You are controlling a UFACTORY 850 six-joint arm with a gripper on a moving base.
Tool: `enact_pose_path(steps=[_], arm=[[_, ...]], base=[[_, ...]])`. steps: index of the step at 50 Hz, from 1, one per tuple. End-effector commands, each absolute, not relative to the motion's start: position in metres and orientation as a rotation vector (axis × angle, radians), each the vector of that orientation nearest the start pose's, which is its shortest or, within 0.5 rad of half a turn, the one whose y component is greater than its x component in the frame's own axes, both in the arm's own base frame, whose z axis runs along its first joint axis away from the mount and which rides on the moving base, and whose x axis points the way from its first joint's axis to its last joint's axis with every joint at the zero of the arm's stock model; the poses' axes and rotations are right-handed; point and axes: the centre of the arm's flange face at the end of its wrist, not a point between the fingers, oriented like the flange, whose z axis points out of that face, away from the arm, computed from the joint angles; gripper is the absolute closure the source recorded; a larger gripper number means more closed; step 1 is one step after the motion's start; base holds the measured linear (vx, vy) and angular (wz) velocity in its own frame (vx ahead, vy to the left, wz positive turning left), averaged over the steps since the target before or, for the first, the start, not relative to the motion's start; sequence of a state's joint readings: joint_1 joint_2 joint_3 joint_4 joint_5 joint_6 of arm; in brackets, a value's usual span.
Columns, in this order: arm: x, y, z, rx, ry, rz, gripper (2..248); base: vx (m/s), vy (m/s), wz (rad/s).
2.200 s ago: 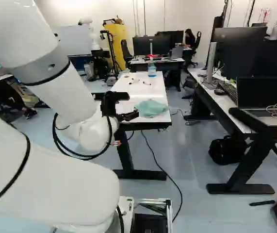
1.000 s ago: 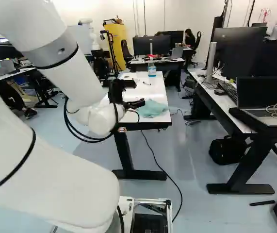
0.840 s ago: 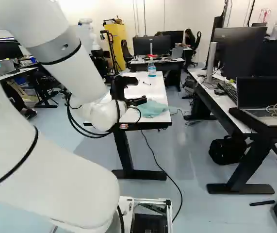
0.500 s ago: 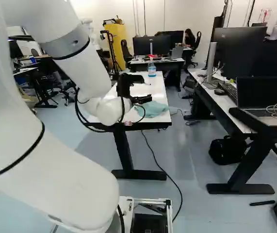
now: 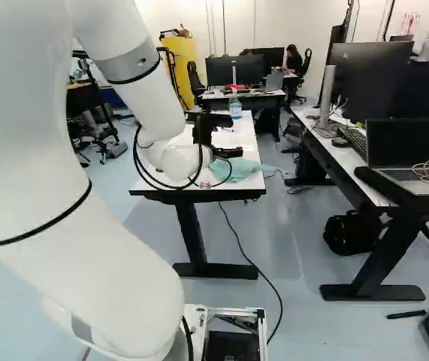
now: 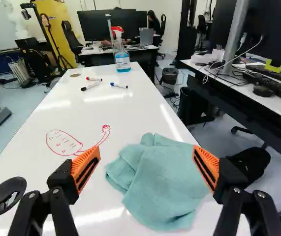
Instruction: Clean the table with the green towel
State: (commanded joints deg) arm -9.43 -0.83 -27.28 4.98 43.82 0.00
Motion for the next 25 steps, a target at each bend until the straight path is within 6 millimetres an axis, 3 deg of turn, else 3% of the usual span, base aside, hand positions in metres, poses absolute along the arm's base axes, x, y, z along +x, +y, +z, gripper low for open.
enact_pose_path(steps=[25], arm=[[0.446,-0.092,0.397,-2.736,0.465,-1.691,3]], base=[[0.0,0.0,0.0]])
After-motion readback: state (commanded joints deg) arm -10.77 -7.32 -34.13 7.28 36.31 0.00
